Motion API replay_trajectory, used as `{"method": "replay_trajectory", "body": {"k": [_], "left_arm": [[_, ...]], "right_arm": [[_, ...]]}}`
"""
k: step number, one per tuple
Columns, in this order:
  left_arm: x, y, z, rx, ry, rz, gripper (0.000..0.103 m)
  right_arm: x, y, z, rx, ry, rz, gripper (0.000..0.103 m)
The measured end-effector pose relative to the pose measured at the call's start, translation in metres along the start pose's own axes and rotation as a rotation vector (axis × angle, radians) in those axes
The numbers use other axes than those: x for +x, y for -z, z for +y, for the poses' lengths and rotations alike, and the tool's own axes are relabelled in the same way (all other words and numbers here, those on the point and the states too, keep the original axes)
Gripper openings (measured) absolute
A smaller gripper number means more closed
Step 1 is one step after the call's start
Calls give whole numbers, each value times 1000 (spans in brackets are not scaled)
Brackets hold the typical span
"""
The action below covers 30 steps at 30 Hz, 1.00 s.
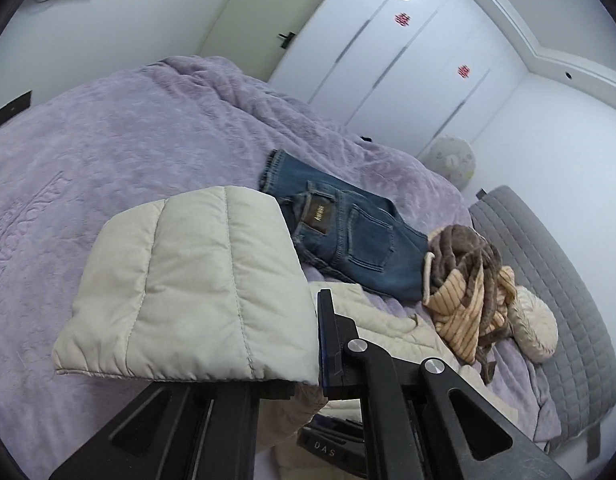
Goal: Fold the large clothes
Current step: 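Grasp the jacket side edge with the right tool and fold it inward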
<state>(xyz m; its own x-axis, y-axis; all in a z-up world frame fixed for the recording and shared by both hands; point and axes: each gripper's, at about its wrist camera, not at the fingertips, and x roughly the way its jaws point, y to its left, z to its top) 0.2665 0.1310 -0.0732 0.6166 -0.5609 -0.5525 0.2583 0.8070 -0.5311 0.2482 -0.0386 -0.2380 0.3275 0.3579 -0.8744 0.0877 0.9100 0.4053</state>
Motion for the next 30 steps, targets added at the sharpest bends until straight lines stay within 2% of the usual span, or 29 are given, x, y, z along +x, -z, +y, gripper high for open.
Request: {"method": "replay_trajectory", "body": {"k": [3,7,10,14,16,19,20,21,23,24,26,30], "left_arm": [[39,15,-54,86,35,60,9],[108,58,-124,224,28,191,9],[160,101,-170,353,-27,305,9],[213,157,-211,545,-127,423,10],[231,180,-223,649,-193,450,10],[237,202,-237,776,-271,427,10],[236,206,-240,801,-282,419,25],[235,208,-243,814,-273,418,65],[227,209,-248,831,-271,376,102],[222,209,-250,850,-272,351,102],[219,205,-253,877,-264,361,102],[200,195,-253,864,-233,327,102]], "right_arm": [[-41,7,-33,66,-35,-56,27],[-104,27,-94,129,52,-156,27],[-144,48,-148,211,130,-202,27],[-179,77,-213,311,207,-227,27],[-188,88,-240,358,223,-224,27],[-198,100,-266,401,215,-229,27],[-198,102,-270,409,202,-233,27],[-198,104,-274,415,185,-238,27],[-198,106,-277,425,158,-246,27],[-199,107,-278,430,149,-250,27],[-202,111,-280,442,131,-262,27],[-204,114,-285,479,93,-276,27]]}}
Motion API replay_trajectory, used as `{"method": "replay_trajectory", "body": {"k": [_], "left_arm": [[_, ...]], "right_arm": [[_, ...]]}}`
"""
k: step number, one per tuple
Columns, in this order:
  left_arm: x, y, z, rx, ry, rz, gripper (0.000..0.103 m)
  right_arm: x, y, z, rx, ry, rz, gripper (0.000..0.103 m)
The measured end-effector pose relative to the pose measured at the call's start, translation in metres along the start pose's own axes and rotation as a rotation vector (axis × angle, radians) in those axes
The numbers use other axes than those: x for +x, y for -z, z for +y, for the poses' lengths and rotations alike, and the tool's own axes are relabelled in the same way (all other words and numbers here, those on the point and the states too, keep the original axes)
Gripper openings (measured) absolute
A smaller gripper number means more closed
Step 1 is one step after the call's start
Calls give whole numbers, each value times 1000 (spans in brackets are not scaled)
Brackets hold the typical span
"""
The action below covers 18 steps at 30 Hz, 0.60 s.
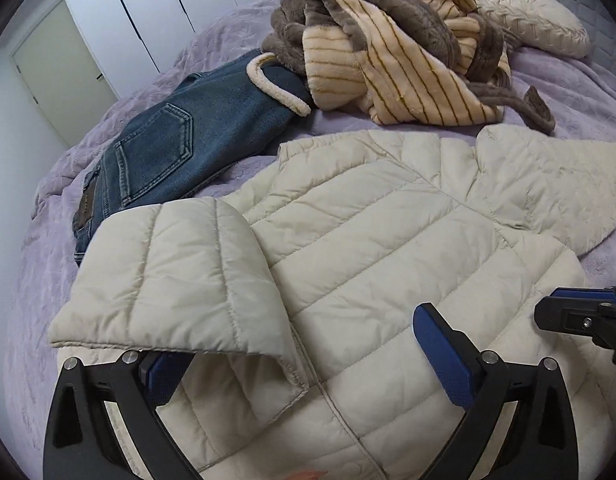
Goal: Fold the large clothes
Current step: 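Grasp the jacket side edge with the right tool and fold it inward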
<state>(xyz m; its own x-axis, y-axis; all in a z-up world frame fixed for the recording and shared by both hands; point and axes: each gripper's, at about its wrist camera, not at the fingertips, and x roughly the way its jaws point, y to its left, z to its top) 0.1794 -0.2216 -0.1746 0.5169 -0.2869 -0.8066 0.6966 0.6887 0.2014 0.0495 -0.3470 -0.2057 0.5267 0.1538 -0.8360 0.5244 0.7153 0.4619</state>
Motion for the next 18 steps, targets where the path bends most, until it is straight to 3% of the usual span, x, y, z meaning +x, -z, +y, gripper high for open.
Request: {"method": "replay_trajectory", "body": {"k": [3,7,8,11,13,16,18], "left_arm": [[-32,5,19,-50,36,-62,102],[-73,34,56,-116,-29,-117,102],[-79,44,69,-149,-60,-114,102],[-80,81,113,-253,-201,-38,102],[-75,110,139,-310,-284,32,102],[-64,145,162,-363,-328,126,102],[-56,158,165,-352,-355,143,102]], "right_arm": [[-5,1,1,4,14,-6,29],[-10,-1,29,-78,55,-26,71],[-13,-1,43,-123,51,-41,75],[-11,1,97,-317,41,-67,83],[1,7,134,-468,63,-66,83],[31,21,179,-665,131,-55,83],[52,29,202,-776,194,-69,83]]}}
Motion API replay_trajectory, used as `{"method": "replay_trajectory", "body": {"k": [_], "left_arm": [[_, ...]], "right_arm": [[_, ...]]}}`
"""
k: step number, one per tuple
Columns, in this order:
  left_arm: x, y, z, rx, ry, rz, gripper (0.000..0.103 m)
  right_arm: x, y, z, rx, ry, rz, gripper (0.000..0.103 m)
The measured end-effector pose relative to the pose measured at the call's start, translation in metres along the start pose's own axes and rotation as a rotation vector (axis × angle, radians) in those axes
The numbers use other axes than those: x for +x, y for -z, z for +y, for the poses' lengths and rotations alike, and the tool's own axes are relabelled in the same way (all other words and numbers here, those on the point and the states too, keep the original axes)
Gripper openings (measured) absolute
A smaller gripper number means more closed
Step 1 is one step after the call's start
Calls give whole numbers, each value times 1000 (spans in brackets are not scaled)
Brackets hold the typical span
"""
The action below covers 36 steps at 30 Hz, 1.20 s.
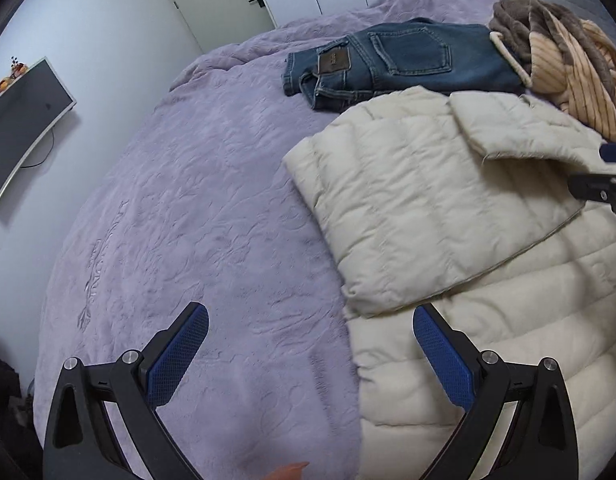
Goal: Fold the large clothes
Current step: 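Grasp the jacket side edge with the right tool and fold it inward, then lay the folded side flat and open the right tool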
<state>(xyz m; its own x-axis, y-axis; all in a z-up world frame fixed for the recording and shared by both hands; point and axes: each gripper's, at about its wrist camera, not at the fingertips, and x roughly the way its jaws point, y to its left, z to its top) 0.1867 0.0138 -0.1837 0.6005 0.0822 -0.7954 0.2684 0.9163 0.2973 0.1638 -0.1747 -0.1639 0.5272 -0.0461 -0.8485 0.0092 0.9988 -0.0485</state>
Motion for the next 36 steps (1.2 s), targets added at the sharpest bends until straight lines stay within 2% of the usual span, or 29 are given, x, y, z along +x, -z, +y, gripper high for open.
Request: {"method": "replay_trajectory", "body": {"k": [2,4,5,6,7,8,10,13,18,21,27,30,36], "left_arm": [[10,5,-5,23,-21,4,102],[17,5,-10,25,-36,-1,102],[21,4,-13,24,-53,-8,102],[24,2,-16,23,-77,-15,102],[27,0,-18,21,-107,-24,102],[31,-3,-20,16,-142,-32,102],[38,-5,-16,-11,-189,-29,102],[46,-2,2,-102,-188,-4,102],[50,3,13,-164,-144,5,102],[52,4,19,-174,-109,15,102],[39,4,36,-120,18,41,102],[26,2,48,-97,45,46,102],[15,-38,61,-207,79,-21,102]], "right_arm": [[16,-9,21,-100,109,-12,83],[29,-17,29,-128,203,-18,82],[32,-21,27,-115,227,-22,73],[33,-24,23,-88,234,-32,57],[32,-28,17,-48,216,-29,12],[30,-31,9,7,189,-23,7],[17,-32,-14,147,117,-59,7],[4,-19,-50,363,38,-87,7],[30,31,-107,752,-154,5,7],[49,59,-124,915,-275,27,7],[53,58,-124,910,-309,20,7],[54,56,-123,916,-322,20,7],[52,63,-120,918,-349,18,7]]}}
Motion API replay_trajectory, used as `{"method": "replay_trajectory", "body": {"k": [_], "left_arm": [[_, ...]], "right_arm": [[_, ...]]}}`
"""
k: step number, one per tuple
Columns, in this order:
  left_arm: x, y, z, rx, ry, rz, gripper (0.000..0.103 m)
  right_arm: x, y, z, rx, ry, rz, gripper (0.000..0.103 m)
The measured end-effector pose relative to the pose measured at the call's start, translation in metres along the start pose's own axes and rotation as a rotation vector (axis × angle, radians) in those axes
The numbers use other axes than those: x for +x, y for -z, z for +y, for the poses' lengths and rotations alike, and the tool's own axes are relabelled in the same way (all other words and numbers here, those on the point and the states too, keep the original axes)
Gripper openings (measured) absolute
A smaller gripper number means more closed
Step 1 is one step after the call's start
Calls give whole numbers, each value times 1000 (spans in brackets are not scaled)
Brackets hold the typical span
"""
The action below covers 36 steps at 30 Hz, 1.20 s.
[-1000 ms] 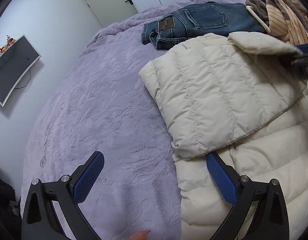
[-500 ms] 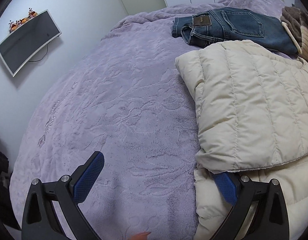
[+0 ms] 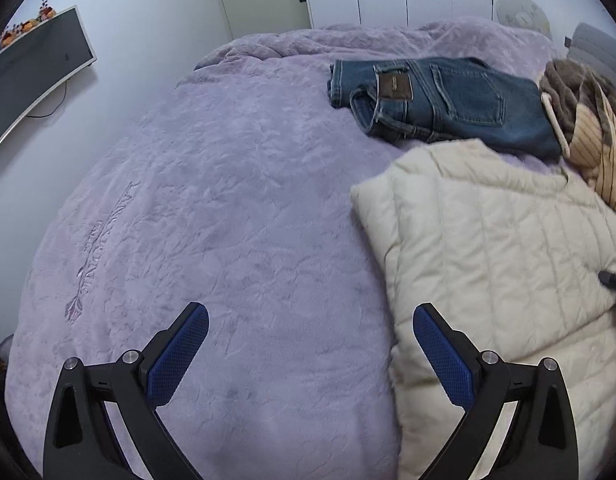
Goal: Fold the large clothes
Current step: 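Lay the folded side flat and open the right tool, then grasp the other jacket sleeve with the right tool and fold it across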
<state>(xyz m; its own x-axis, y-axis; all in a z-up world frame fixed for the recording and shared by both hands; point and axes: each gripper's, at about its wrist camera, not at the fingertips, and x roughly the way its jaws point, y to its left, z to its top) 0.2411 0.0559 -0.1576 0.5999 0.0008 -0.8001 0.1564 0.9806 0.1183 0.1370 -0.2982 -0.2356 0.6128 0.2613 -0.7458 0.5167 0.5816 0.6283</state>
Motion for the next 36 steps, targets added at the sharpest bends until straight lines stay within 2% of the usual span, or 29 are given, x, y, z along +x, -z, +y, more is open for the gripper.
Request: {"method": "replay_trajectory", "body": {"k": [4,7,9,12,14,16,20,23,25,28,30,32,35,36], "left_arm": [[26,-28,-33,20,22,-24,102],[59,-20,-58,76,-26,30,102],[74,-9,-63,95,-25,63,102],[76,-3,-62,94,-21,57,102],[76,-3,-63,96,-21,61,102],[77,-3,-64,106,-24,60,102],[74,-5,-63,109,-34,66,102],[60,-10,-61,98,-30,71,102],[46,-15,-62,89,-2,67,102],[25,-21,-71,85,62,84,102],[11,-24,-87,100,126,95,102],[-3,-23,-110,124,172,92,102],[-19,-17,-158,167,274,123,102],[-24,-14,-176,177,307,133,102]], "right_arm": [[1,4,5,-29,7,11,7],[3,2,9,-45,13,23,8],[0,0,7,-37,11,32,8],[-10,-4,-1,-26,9,26,10],[-20,-6,-8,-21,40,1,14],[-32,-9,-18,-3,77,-24,14],[-64,-11,-42,56,208,-115,14],[-92,-12,-56,70,235,-181,14],[-108,-11,-67,76,215,-194,14],[-123,-7,-89,131,134,-167,16],[-134,-2,-106,190,93,-150,24],[-145,4,-122,238,68,-146,36],[-159,9,-143,270,63,-148,53],[-164,10,-151,280,67,-149,54]]}}
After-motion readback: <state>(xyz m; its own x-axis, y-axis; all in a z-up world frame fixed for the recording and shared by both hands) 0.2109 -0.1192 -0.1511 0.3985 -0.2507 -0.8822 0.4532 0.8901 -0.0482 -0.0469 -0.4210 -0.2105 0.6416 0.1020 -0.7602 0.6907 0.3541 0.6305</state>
